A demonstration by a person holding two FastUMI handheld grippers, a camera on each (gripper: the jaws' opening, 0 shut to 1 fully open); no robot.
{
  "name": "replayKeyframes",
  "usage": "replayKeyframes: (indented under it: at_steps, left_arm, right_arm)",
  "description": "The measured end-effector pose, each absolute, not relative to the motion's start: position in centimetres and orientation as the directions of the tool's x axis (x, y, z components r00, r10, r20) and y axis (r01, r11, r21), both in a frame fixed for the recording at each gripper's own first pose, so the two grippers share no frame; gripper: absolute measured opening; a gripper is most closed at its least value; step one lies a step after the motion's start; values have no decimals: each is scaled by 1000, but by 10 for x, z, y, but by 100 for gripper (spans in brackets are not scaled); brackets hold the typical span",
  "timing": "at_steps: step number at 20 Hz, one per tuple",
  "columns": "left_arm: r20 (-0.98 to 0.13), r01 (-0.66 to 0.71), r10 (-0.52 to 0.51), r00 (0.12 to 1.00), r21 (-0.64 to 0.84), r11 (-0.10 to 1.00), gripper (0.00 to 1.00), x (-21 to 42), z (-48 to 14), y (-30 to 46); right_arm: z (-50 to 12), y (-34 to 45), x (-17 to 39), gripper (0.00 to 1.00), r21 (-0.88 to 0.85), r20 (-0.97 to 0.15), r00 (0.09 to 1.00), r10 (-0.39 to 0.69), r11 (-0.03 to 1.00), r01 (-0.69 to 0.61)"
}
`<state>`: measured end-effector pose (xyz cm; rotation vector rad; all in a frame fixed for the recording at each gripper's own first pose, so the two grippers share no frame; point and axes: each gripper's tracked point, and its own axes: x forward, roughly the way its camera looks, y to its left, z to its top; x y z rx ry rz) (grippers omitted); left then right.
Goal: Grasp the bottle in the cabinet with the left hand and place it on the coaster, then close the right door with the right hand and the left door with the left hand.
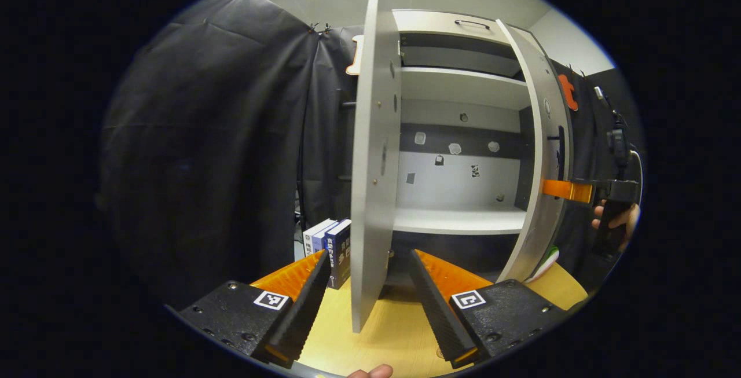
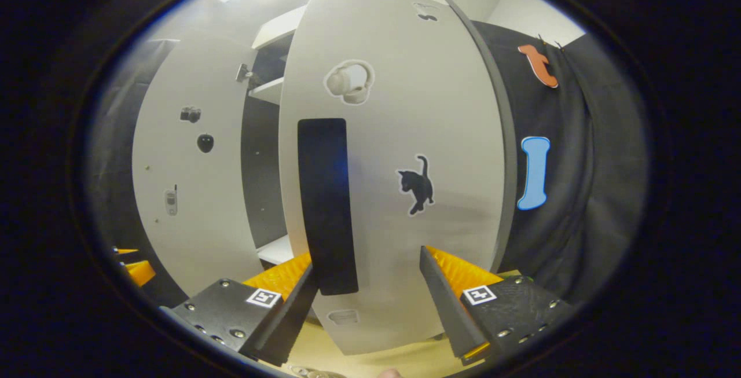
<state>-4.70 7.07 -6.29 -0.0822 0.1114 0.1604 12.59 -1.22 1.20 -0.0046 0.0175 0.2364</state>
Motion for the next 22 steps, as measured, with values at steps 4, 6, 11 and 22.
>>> replayKeyframes:
  at_steps: [4,6,11,22]
  left_arm:
    - [-130,-153,138,982,-117,981,87,-39,-56,98]
    - [-128,-146,129,983,-130,981,88,-37,-52,111]
    - [-102,-125,114,988,-109,986,91,-26,-41,139]
    - [-70,-37,29,997,-111,993,91,6,-21,157]
  right_arm:
    - [12,0,144,99,-23,-1,981,194,981,-194]
    - [11,4,150,97,-35,7,985,173,984,-172]
    - [11,6,158,97,-37,26,993,116,993,-115]
    - [6,8,166,97,-11,20,999,39,999,-38]
